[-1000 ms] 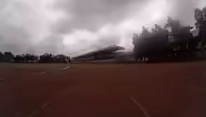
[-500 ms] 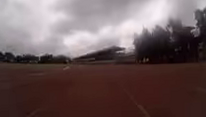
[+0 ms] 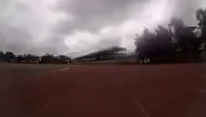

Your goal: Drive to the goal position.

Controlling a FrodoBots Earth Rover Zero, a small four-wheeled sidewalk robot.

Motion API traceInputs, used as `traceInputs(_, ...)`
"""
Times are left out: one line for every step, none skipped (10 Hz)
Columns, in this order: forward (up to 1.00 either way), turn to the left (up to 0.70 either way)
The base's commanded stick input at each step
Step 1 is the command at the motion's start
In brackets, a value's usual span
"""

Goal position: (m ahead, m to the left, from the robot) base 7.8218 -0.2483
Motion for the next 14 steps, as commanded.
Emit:
traceInputs(0.7,0.0)
traceInputs(0.7,0.0)
traceInputs(0.7,0.0)
traceInputs(0.7,0.0)
traceInputs(0.7,0.0)
traceInputs(0.7,0.0)
traceInputs(0.7,0.0)
traceInputs(0.7,0.0)
traceInputs(0.7,0.0)
traceInputs(0.7,0.0)
traceInputs(0.7,0.0)
traceInputs(0.7,0.0)
traceInputs(0.7,0.0)
traceInputs(0.7,0.0)
